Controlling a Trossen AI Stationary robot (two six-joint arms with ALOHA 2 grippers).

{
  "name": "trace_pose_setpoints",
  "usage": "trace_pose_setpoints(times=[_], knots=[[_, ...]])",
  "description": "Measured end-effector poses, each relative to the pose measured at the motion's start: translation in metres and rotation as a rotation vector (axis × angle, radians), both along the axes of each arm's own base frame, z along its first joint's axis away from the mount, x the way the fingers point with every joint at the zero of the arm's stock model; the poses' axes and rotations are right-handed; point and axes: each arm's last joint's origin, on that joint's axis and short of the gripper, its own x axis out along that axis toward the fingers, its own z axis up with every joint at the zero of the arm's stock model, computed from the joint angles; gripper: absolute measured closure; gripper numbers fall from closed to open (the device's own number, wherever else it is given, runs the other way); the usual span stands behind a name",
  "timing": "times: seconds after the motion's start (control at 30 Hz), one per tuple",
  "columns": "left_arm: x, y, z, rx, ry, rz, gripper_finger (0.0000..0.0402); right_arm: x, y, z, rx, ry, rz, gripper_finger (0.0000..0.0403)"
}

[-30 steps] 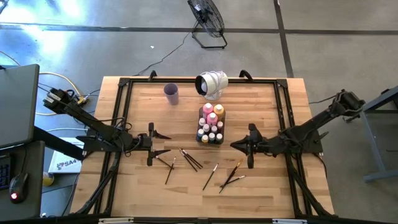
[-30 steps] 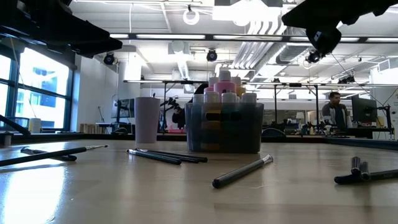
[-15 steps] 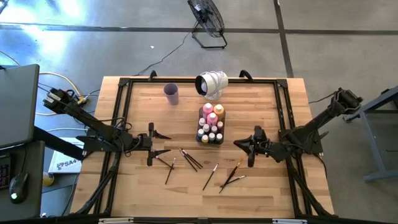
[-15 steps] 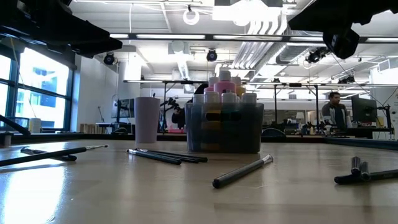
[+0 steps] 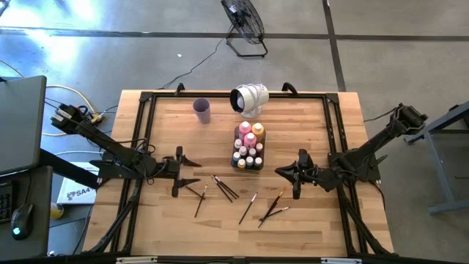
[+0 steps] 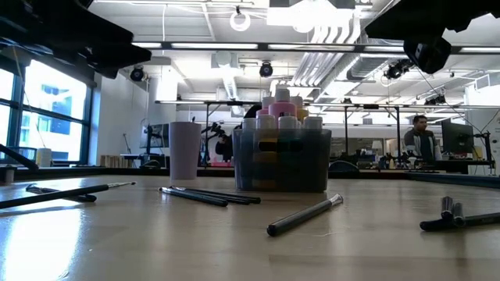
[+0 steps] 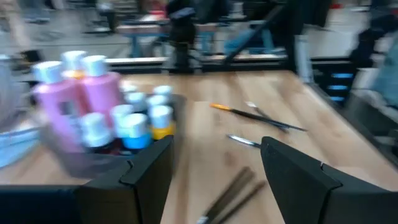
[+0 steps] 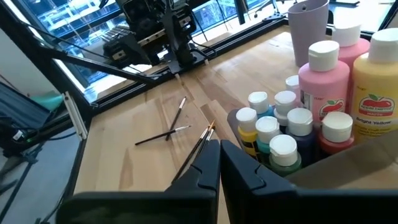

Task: Pick & Place Paint Supplies
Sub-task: Put the silver paint brush into the violet cup

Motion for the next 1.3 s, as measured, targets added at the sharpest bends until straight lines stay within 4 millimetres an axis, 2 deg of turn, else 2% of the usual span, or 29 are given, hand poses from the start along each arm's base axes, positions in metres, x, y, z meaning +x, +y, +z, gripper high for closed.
trace_pose_setpoints(times=[0.27, 0.37, 0.83, 1.3], knots=[[-0.0012, -0.0077, -0.0008, -0.023, 0.018, -0.268, 0.0167, 0.0, 0.0, 0.0, -0.013, 0.002, 0.004, 0.04], [-0.0016, -0.0089, -0.0008, -0.027, 0.02, -0.313, 0.0167, 0.0001, 0.0, 0.0, -0.017, 0.003, 0.005, 0.04], [-0.0014, -0.0088, 0.0009, -0.047, 0.005, -0.306, 0.0167, 0.0001, 0.0001, 0.0001, -0.062, 0.011, 0.018, 0.0401], [0.0, -0.0056, 0.0075, -0.422, -0.023, -0.161, 0.0167, 0.0002, 0.0, 0.0005, -0.161, 0.026, 0.042, 0.0401]])
